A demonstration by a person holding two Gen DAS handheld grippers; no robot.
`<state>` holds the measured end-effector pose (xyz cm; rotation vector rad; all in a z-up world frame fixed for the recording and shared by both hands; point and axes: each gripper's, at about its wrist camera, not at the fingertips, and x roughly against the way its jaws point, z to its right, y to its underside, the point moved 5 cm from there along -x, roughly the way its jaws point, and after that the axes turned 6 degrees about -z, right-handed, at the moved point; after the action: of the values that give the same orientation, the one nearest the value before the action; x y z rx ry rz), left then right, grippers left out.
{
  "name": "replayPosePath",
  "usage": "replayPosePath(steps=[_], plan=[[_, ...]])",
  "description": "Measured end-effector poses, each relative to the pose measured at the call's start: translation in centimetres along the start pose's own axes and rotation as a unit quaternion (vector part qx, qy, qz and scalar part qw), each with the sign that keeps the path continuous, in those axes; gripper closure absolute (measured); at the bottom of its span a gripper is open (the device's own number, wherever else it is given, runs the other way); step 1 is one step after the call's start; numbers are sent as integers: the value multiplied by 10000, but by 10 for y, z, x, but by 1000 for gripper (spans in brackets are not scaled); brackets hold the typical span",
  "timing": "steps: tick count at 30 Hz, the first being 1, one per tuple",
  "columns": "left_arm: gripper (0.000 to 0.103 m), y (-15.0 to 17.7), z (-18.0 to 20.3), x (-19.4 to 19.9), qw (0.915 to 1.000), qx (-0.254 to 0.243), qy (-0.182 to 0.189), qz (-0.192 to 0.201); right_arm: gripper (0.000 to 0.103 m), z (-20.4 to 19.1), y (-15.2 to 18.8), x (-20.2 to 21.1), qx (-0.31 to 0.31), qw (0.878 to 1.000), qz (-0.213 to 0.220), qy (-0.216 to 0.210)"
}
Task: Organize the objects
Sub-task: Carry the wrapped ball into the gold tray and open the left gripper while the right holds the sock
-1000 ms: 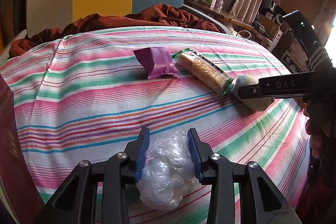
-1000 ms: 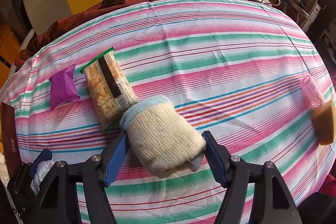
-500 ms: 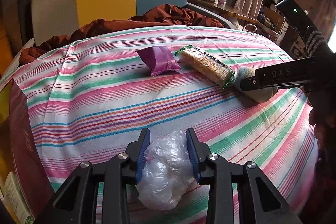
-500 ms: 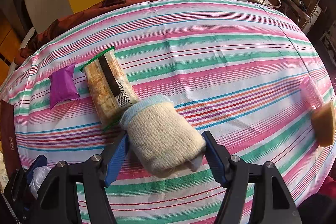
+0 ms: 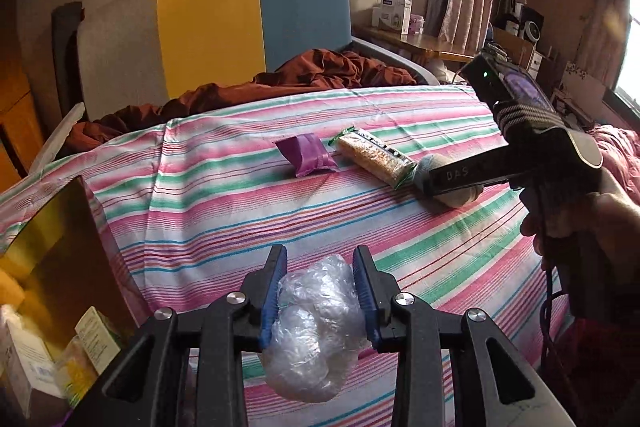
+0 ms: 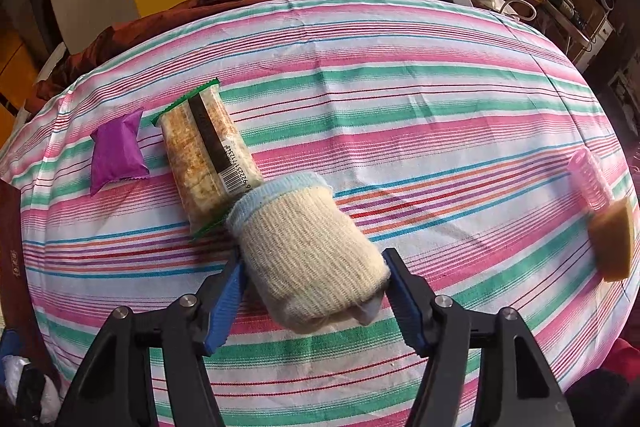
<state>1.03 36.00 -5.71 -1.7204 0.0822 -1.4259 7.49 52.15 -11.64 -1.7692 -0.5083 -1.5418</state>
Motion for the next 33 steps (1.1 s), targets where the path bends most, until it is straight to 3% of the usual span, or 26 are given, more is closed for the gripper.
replayPosePath(steps=[10,17,21,29,33], plan=[[68,6,-50,43,9981,443,-362,212,37,-5,8,5,96,9999,37,34],[68,24,-101,62,9930,1036,-508,233,38,-30,22,10,579,9983,42,-68],[68,40,-142,75,9853,1582,-601,242,38,-51,27,11,917,9956,54,-173],[67,65,-232,84,9614,2673,-652,93,38,-74,28,8,1306,9913,92,-157],[67,65,-271,90,9530,2878,-944,87,38,-67,31,10,1318,9911,97,-146]])
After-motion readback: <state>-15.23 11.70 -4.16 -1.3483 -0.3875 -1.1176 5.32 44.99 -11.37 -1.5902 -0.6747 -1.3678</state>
